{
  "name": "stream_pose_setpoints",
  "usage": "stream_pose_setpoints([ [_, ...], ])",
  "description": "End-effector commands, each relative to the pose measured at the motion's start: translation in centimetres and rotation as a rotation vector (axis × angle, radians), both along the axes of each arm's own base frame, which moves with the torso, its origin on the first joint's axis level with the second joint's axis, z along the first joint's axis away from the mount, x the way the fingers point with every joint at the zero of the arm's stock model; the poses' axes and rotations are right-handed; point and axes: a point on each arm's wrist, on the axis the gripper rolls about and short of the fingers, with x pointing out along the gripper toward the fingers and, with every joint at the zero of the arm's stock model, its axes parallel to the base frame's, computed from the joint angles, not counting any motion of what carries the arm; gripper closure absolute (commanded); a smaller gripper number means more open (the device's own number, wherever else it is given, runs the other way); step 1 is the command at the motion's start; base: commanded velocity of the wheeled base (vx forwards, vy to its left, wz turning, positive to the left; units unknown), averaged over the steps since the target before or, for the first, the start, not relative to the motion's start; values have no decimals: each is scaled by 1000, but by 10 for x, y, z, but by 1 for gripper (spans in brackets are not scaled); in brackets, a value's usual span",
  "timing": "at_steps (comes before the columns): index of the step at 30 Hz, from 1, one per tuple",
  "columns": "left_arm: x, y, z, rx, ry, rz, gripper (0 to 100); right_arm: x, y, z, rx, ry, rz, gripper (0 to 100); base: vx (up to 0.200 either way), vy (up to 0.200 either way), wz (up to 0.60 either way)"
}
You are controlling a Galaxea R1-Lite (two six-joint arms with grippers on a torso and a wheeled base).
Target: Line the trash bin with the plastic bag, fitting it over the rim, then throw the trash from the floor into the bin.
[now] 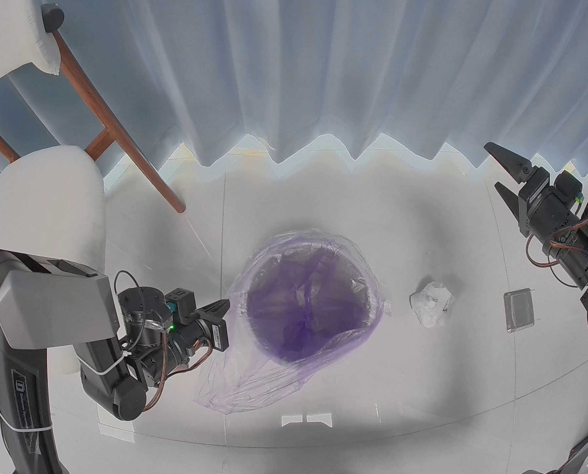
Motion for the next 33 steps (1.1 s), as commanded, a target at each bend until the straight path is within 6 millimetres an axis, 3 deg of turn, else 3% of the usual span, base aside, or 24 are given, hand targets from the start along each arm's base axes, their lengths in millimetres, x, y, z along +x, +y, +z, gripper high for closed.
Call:
stream_pose_setpoints([
  [1, 3, 5, 0, 0, -4, 20, 100, 1, 0, -1, -1, 3, 0, 0, 0, 0, 0],
  [7, 15, 11, 0, -5, -23, 71, 100, 1, 0, -1, -1, 3, 0, 0, 0, 0, 0],
  [14, 22, 7, -38, 31, 53, 73, 100, 0, 0, -1, -2, 4, 0, 0, 0, 0, 0],
  [19, 22, 6, -53, 48, 88, 70, 100, 0, 0, -1, -5, 3, 0, 0, 0, 0, 0],
  [29, 21, 7, -48, 55, 76, 114, 100, 1, 0, -2, -6, 6, 0, 0, 0, 0, 0],
  [30, 21, 7, -48, 55, 76, 114, 0, 1, 0, -2, -6, 6, 0, 0, 0, 0, 0],
  [33, 18, 9, -26, 44, 27, 145, 0, 1, 0, -2, -6, 6, 0, 0, 0, 0, 0],
])
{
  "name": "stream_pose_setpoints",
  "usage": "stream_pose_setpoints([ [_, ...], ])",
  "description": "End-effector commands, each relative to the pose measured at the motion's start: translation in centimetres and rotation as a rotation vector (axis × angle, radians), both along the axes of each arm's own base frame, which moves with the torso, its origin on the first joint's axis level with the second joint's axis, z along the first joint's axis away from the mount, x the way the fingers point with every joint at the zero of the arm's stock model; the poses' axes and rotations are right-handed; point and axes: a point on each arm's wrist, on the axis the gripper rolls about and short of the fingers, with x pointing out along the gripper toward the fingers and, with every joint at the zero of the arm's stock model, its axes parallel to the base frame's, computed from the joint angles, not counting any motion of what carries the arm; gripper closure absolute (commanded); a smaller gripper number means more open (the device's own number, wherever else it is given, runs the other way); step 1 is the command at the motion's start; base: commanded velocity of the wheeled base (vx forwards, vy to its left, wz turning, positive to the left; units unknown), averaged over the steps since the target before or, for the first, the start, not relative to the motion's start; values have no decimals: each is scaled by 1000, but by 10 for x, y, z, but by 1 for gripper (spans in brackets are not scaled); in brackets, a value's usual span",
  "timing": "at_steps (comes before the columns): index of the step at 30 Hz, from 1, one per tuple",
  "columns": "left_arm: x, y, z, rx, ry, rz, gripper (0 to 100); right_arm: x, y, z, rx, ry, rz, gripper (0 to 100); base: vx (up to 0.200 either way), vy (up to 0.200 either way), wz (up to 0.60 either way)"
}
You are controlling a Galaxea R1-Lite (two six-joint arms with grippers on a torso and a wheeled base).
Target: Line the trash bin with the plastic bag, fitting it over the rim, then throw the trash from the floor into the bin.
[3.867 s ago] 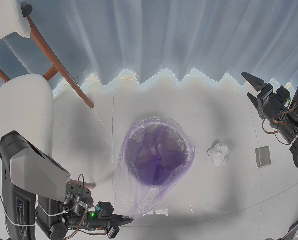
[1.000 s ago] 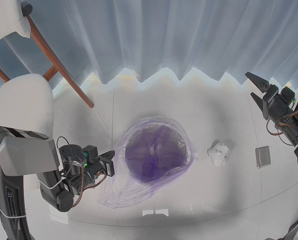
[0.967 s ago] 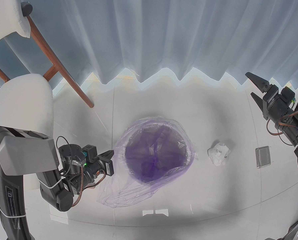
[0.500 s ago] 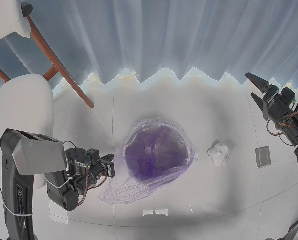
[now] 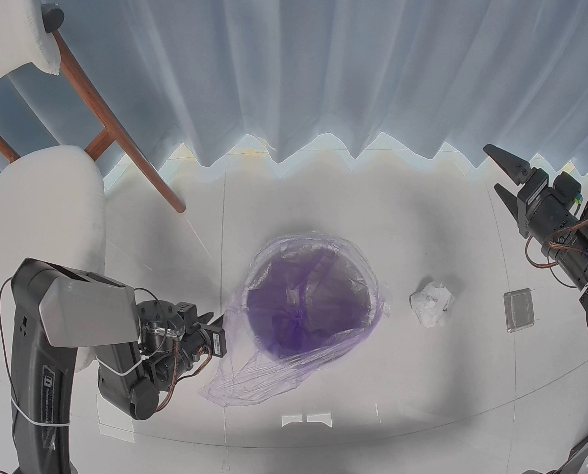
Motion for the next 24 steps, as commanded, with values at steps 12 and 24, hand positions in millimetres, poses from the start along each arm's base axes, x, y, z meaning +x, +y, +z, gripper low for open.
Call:
stream_pose_setpoints([
  [12, -48, -2, 79, -38, -130, -7, 0, 0, 0, -8, -18, 31, 15, 0, 0, 0, 0],
  [24, -64, 15, 89, -5, -132, 30, 0, 3, 1, -26, -101, 61, 14, 0, 0, 0, 0],
])
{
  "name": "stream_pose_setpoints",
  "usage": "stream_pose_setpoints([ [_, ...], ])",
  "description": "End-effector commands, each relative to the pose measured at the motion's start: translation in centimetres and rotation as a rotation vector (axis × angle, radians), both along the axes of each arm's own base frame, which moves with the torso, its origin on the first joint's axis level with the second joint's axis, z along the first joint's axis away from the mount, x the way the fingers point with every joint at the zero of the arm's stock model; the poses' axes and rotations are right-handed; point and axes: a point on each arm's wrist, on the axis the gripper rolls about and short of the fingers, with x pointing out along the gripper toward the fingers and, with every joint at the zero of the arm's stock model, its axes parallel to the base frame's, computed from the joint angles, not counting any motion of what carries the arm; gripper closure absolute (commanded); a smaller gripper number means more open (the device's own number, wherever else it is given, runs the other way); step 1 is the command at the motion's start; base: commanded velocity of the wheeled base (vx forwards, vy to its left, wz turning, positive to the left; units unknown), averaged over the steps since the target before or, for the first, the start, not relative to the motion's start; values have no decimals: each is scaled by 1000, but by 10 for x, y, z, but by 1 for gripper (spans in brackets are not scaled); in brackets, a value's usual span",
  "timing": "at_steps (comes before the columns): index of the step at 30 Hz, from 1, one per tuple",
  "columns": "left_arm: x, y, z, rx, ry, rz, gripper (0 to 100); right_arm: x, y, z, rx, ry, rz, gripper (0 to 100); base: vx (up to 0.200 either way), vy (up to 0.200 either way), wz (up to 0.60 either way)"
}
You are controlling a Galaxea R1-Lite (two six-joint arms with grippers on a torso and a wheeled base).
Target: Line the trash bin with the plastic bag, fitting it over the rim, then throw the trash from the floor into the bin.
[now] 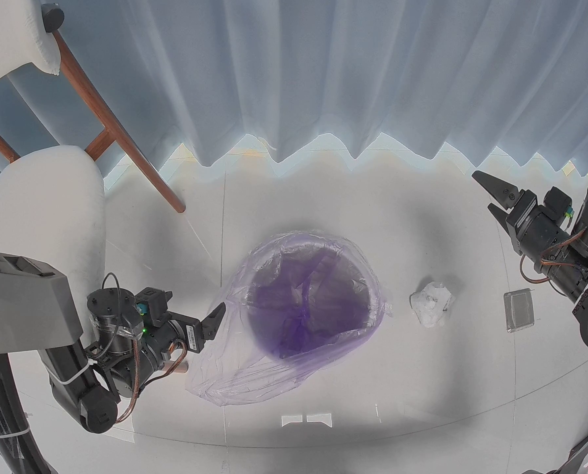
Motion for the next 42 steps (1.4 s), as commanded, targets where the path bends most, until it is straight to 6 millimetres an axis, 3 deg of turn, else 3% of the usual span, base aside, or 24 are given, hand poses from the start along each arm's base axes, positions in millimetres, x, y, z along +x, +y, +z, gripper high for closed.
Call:
stream_pose_setpoints([
  [1, -8, 2, 13, -11, -33, -9, 0, 2, 0, -4, -3, 15, 0, 0, 0, 0, 0],
  [6, -18, -10, 6, 9, 1, -128, 0, -1, 6, -10, -8, 40, 23, 0, 0, 0, 0],
  [13, -25, -50, -20, -29, 96, -280, 0, -2, 7, -9, -7, 33, 28, 0, 0, 0, 0],
  [20, -15, -67, 11, -198, 8, -369, 0, -2, 7, -9, -7, 34, 28, 0, -114, 0, 0],
  [28, -14, -66, 10, -198, 12, -358, 0, -1, 8, -10, -8, 37, 30, 0, -200, 0, 0],
  [37, 13, -73, 28, -243, -111, -275, 0, -1, 8, -11, -8, 40, 30, 0, 0, 0, 0],
  [42, 12, -73, 27, -252, -100, -274, 0, -1, 8, -12, -9, 45, 31, 0, 0, -200, 0],
])
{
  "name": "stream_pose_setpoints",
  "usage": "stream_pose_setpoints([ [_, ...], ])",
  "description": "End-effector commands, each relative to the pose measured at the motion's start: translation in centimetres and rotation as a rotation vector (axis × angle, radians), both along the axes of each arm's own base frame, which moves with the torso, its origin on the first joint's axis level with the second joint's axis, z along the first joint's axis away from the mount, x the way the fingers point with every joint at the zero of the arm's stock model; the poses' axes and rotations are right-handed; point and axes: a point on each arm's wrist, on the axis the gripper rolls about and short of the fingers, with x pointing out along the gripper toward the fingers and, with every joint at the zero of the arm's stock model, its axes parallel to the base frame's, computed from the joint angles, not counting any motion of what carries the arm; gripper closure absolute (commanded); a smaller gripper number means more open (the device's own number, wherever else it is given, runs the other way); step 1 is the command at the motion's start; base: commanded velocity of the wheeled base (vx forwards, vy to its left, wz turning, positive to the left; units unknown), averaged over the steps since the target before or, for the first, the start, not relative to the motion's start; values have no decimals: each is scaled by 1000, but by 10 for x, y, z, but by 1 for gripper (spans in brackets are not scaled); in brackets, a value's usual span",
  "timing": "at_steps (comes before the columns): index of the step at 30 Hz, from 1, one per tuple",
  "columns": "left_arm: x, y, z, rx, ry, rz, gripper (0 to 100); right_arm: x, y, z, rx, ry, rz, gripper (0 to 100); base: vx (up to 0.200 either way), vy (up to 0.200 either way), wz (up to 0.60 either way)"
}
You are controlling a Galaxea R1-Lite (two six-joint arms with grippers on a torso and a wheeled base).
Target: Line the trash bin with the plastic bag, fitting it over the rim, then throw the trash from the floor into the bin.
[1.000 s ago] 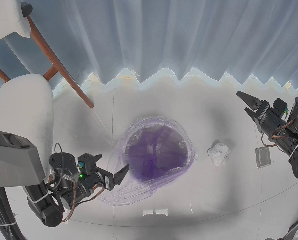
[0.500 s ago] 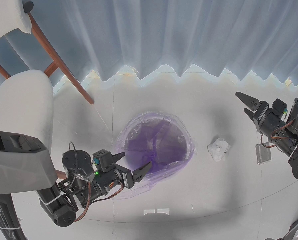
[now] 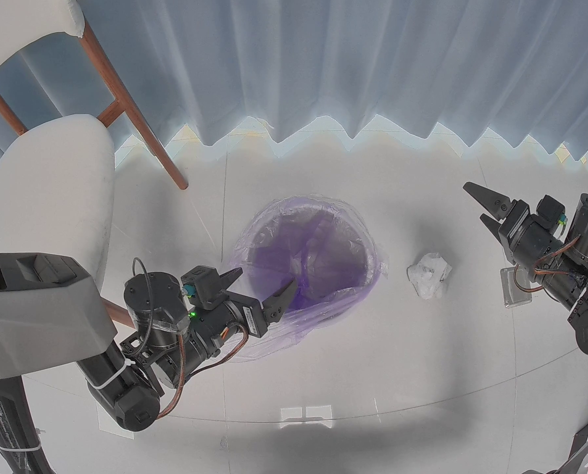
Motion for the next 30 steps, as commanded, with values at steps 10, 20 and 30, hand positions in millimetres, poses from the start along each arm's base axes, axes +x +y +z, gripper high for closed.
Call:
stream_pose_setpoints([
  [10, 3, -11, -19, 23, 40, -22, 0, 0, 2, -4, -4, 14, 7, 0, 0, -200, 0],
  [20, 14, -12, -22, -4, 40, 1, 0, -1, 3, -4, -4, 12, 13, 0, 0, 0, 0],
  [30, 9, -5, 16, -59, -45, -109, 0, -3, 3, -1, -2, -5, 13, 0, 0, 0, 0],
])
